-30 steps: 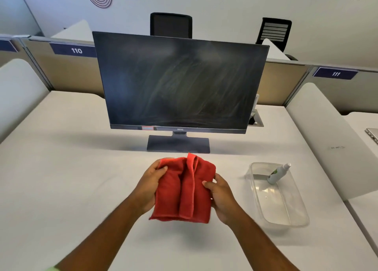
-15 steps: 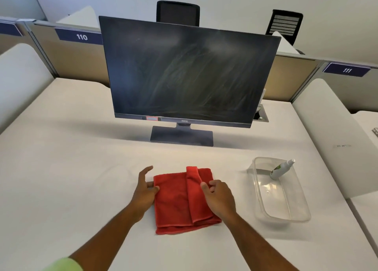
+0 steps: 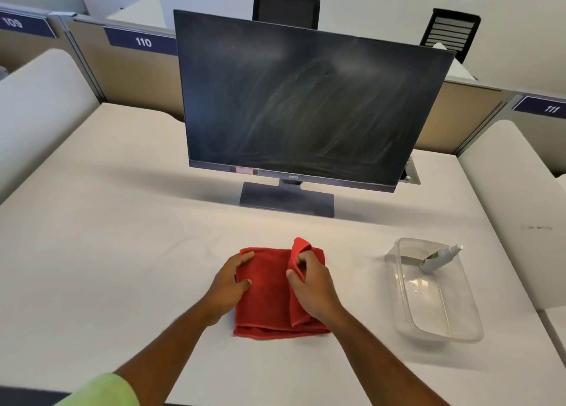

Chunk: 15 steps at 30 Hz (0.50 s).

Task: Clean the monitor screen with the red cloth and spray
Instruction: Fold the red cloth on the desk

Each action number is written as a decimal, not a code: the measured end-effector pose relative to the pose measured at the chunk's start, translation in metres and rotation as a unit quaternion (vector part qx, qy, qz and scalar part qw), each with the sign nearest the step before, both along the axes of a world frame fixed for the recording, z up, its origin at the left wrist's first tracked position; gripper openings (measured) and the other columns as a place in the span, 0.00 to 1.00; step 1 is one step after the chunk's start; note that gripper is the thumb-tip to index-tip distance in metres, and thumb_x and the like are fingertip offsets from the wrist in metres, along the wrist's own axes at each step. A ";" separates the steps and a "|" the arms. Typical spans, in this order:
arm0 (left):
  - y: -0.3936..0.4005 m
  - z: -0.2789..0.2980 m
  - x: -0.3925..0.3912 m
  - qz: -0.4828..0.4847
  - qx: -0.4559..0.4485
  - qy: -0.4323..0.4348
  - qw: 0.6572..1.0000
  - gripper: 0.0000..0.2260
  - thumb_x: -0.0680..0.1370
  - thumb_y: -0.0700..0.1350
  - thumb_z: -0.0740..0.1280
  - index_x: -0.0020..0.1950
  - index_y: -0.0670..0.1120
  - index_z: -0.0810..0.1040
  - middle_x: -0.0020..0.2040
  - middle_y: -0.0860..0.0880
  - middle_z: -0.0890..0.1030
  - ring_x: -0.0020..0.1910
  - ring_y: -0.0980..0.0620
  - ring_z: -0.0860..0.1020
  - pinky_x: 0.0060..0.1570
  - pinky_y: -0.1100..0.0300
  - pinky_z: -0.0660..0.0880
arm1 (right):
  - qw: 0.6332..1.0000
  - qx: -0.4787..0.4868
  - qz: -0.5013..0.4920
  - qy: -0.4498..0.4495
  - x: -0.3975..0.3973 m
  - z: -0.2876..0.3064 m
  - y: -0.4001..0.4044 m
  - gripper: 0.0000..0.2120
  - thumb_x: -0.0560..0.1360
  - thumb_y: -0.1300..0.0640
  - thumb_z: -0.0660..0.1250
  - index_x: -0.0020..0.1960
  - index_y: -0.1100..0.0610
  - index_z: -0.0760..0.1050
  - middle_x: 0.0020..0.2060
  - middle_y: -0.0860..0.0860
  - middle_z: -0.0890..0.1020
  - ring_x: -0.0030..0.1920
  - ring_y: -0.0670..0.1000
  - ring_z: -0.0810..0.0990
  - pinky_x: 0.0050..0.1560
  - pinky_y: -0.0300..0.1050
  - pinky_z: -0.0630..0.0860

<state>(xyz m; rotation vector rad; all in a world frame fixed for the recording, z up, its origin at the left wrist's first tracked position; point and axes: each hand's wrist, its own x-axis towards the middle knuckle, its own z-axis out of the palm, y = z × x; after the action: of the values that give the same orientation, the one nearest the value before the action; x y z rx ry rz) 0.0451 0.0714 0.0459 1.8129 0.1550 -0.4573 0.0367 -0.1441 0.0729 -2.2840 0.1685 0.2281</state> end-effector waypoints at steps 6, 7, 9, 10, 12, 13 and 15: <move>-0.003 0.005 0.004 0.047 -0.104 0.106 0.988 0.13 0.85 0.56 0.56 0.67 0.60 0.74 0.64 0.55 0.78 0.62 0.54 0.77 0.59 0.46 0.78 | 0.987 0.019 0.155 -0.027 -0.008 0.006 0.059 0.16 0.82 0.56 0.68 0.69 0.49 0.75 0.59 0.45 0.81 0.57 0.45 0.80 0.59 0.38 0.74; -0.001 0.003 0.004 0.055 -0.115 0.122 0.984 0.15 0.84 0.61 0.54 0.65 0.61 0.75 0.61 0.56 0.79 0.60 0.55 0.77 0.57 0.47 0.79 | 0.981 0.009 0.195 -0.008 -0.011 0.002 0.065 0.17 0.82 0.55 0.68 0.70 0.49 0.75 0.59 0.46 0.80 0.55 0.45 0.79 0.57 0.39 0.74; 0.001 0.001 0.006 0.067 -0.112 0.119 0.984 0.17 0.82 0.65 0.54 0.62 0.61 0.77 0.58 0.58 0.80 0.58 0.57 0.78 0.54 0.53 0.78 | 0.967 -0.015 0.252 0.022 -0.018 -0.008 0.070 0.18 0.82 0.51 0.69 0.71 0.49 0.74 0.60 0.46 0.78 0.54 0.46 0.79 0.55 0.39 0.74; 0.002 0.001 0.008 0.066 -0.094 0.092 0.989 0.14 0.82 0.64 0.56 0.59 0.62 0.78 0.55 0.59 0.82 0.57 0.57 0.79 0.53 0.57 0.77 | 0.968 -0.015 0.250 0.020 -0.022 -0.012 0.068 0.17 0.82 0.48 0.68 0.70 0.49 0.75 0.61 0.46 0.79 0.54 0.45 0.79 0.56 0.39 0.75; 0.001 -0.001 0.012 0.058 -0.012 0.005 0.998 0.06 0.81 0.57 0.64 0.51 0.65 0.81 0.50 0.62 0.83 0.55 0.60 0.80 0.50 0.64 0.74 | 0.983 0.014 0.183 -0.024 -0.027 -0.012 0.060 0.12 0.82 0.47 0.67 0.63 0.47 0.80 0.56 0.44 0.81 0.51 0.43 0.80 0.55 0.40 0.76; 0.001 -0.004 0.015 0.064 0.041 -0.034 0.997 0.04 0.79 0.55 0.67 0.49 0.64 0.82 0.49 0.62 0.83 0.53 0.61 0.80 0.49 0.65 0.74 | 0.989 0.020 0.136 -0.056 -0.028 -0.012 0.054 0.09 0.81 0.47 0.67 0.59 0.47 0.81 0.53 0.43 0.81 0.50 0.43 0.81 0.54 0.41 0.78; 0.000 -0.008 0.015 0.086 0.141 -0.068 0.984 0.08 0.75 0.59 0.71 0.51 0.59 0.81 0.53 0.59 0.80 0.52 0.57 0.79 0.52 0.59 0.76 | 0.992 -0.008 0.051 -0.118 -0.027 -0.013 0.041 0.06 0.81 0.51 0.68 0.56 0.47 0.82 0.51 0.41 0.81 0.49 0.42 0.81 0.54 0.43 0.79</move>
<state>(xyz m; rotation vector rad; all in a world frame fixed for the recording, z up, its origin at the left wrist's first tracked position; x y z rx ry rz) 0.0604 0.0715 0.0381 2.0791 0.2920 -0.1950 0.0094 -0.1034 0.0595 -2.3170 -0.0697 0.0085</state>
